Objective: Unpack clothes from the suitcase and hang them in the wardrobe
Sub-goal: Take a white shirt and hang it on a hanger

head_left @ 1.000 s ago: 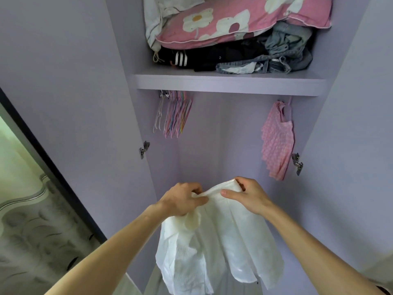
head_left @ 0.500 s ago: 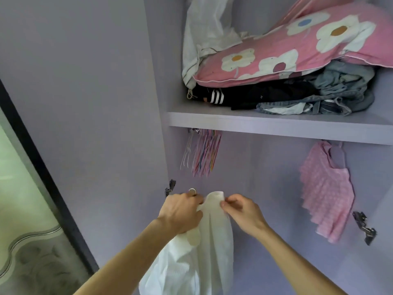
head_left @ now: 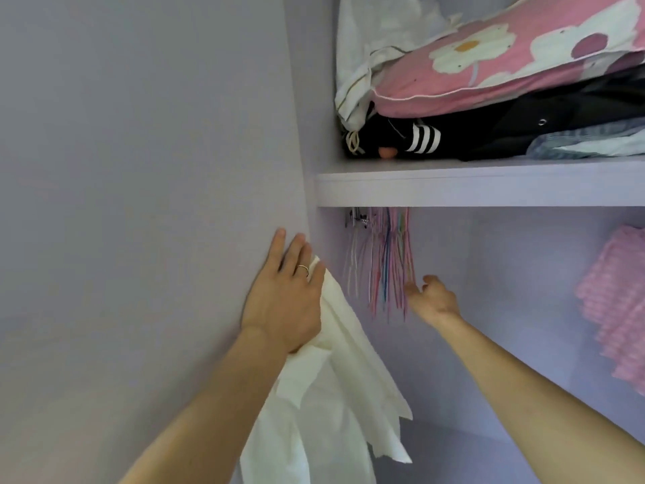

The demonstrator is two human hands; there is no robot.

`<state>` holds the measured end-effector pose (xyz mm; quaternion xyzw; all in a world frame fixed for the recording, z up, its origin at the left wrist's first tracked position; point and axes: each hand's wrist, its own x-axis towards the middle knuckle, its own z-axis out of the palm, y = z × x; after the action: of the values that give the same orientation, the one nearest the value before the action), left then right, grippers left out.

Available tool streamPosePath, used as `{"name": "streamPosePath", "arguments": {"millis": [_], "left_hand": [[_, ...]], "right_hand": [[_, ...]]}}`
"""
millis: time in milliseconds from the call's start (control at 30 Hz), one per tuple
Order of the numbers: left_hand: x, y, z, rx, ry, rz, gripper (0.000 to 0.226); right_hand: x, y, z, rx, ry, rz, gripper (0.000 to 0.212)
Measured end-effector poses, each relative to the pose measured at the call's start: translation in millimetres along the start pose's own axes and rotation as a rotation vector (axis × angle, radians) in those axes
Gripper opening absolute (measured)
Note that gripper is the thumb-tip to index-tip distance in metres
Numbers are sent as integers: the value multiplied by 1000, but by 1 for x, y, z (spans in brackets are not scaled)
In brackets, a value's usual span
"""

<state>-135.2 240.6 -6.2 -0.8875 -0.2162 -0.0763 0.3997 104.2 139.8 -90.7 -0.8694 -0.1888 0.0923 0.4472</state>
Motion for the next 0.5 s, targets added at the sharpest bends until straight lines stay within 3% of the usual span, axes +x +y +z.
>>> {"name": "streamPosePath", "arguments": {"millis": [167,333,500], "left_hand": [[9,-8,21,32,73,-17,65],[6,-3,30,30,92,-32,61],[3,-1,39,-4,138,-38,60]], "right_hand": [[35,2,36,-160,141,11,26],[39,12,58,-86,180,41,27],[37,0,50,24,260,0,53]]}}
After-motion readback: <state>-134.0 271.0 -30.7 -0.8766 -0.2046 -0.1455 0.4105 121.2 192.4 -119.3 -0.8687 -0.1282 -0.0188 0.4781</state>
